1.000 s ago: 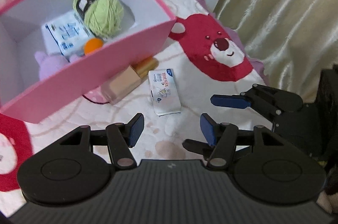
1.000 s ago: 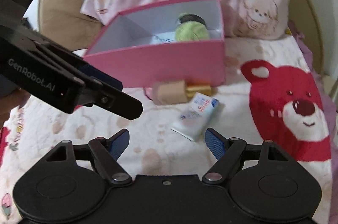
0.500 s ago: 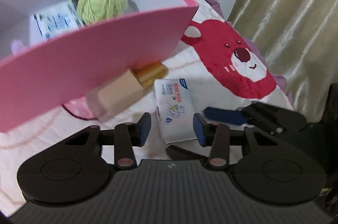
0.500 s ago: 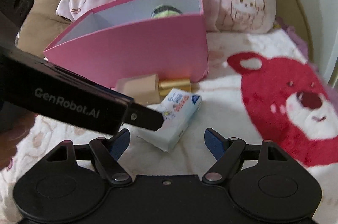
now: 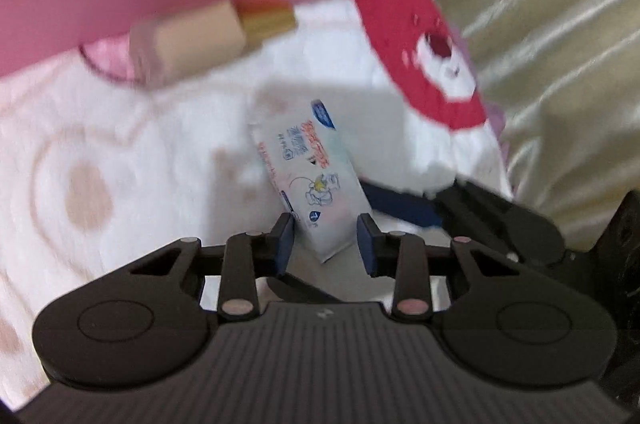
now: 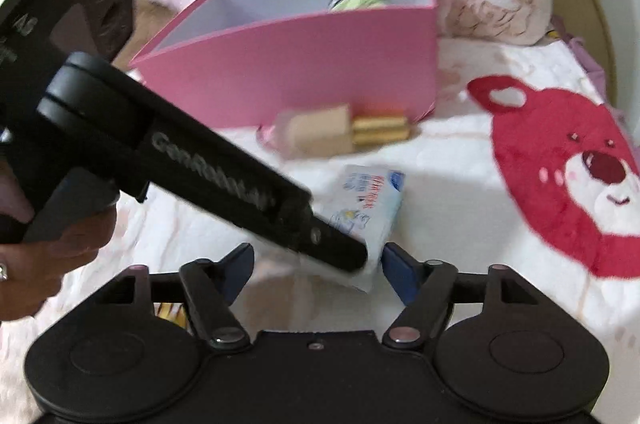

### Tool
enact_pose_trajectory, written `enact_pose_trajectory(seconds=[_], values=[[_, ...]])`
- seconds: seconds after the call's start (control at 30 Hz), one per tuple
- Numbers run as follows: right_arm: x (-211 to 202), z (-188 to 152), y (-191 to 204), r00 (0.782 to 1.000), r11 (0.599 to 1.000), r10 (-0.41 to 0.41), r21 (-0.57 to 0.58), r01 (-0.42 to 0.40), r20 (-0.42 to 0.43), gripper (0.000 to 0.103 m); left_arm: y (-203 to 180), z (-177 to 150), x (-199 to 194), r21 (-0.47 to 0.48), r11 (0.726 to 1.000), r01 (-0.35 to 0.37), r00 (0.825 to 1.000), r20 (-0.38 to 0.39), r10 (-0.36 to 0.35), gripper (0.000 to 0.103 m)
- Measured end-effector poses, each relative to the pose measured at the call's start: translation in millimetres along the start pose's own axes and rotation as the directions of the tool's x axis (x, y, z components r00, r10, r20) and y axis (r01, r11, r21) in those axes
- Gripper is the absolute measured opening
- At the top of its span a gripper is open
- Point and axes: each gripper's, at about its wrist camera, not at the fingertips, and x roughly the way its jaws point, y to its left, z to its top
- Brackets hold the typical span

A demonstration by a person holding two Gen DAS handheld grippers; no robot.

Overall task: Organize objects
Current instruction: 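Grasp the white-blue tissue pack with the left gripper and lift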

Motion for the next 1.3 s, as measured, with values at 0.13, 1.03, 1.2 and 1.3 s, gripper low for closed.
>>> enact_pose_trajectory(seconds=[0.13, 1.03, 1.2, 1.3], values=[[9.3, -2.4, 5.5, 0.999, 0.999, -0.033, -0.038, 0.033, -0.007, 0.077, -3.3, -6.7, 0.6, 0.009, 0.999, -0.031, 0.997, 0.064, 0.031, 0.033], [16.6, 4.4, -6.7, 0.997, 0.997, -0.068, 0.033, 0.067, 0.028, 0.047, 4.2, -9.3, -11.7, 0.003, 0.997, -0.072, 0.964, 0.256, 0.069, 0.025], [4.0, 6.1, 1.3, 1.0, 0.998, -0.013, 0.061, 0.013, -0.008, 0.047, 0.4, -27.3, -31.1, 0.015, 0.996, -0.087, 0.962, 0.262, 0.08, 0.025], [-5.2, 7.6, 8.7, 0.999, 0.996, 0.025, 0.084, -0.023, -0.022, 0.047, -0.2, -38.1, -44.8, 0.028, 0.996, -0.089, 0.96, 0.267, 0.079, 0.026]])
